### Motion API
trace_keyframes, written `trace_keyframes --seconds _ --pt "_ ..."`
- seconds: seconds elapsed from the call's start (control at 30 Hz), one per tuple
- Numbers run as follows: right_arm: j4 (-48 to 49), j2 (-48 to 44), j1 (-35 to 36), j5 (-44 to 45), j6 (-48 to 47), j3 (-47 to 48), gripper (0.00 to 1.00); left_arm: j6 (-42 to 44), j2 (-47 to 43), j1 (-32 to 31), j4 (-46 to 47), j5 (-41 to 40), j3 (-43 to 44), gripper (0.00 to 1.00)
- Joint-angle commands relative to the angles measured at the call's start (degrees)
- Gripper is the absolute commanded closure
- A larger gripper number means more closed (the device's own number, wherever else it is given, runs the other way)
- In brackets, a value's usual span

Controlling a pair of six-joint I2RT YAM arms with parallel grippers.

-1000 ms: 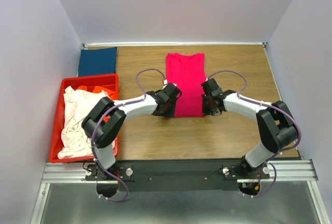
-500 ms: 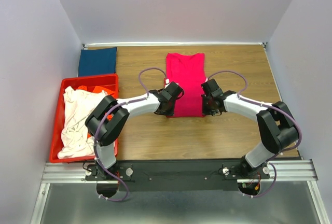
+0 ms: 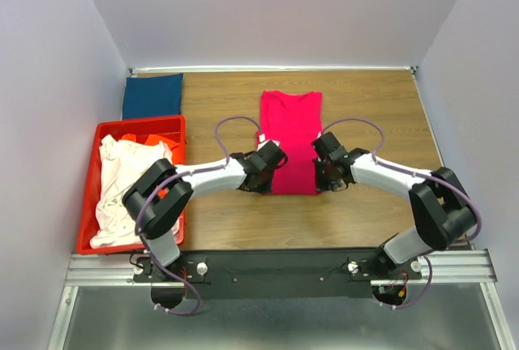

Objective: Fold and stack the t-shirts
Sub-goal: Fold the tshirt

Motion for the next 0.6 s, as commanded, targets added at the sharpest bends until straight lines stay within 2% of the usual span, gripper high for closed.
trace_keyframes --seconds 0.0,0.07,0.1,0.17,0.27,0.4,0.57 --pt "-15.2 -6.4 6.5 -6.3 3.6 -2.6 0.99 -4.2 -5.0 -6.7 -13.3 5.3 -7.8 1.0" --pt "-23.2 -11.3 11.7 -9.1 9.1 -2.5 0.99 -8.9 -12.5 -12.5 -16.2 7.5 -11.0 1.0" --pt "-23.3 -13.0 13.1 -9.1 9.1 -2.5 0.99 -8.9 -12.5 -14.1 -16.2 7.5 -11.1 1.0" --pt "-27.1 -18.8 14.8 -13.4 12.5 -2.2 0.99 -12.8 -18.4 -16.4 -18.6 10.7 -13.8 1.0" --pt "-31.3 -22.1 14.9 -12.2 13.1 3.2 0.99 -14.0 -26.1 -16.1 -21.5 10.8 -12.9 1.0" --pt "-37.5 -17.5 14.7 -1.7 8.9 17.4 0.99 -8.3 -28.3 -10.9 -24.3 8.4 -5.2 1.0" --pt "-38.4 -7.6 12.5 4.9 1.9 29.1 0.99 -0.2 -26.9 -0.3 -22.9 5.6 0.4 1.0"
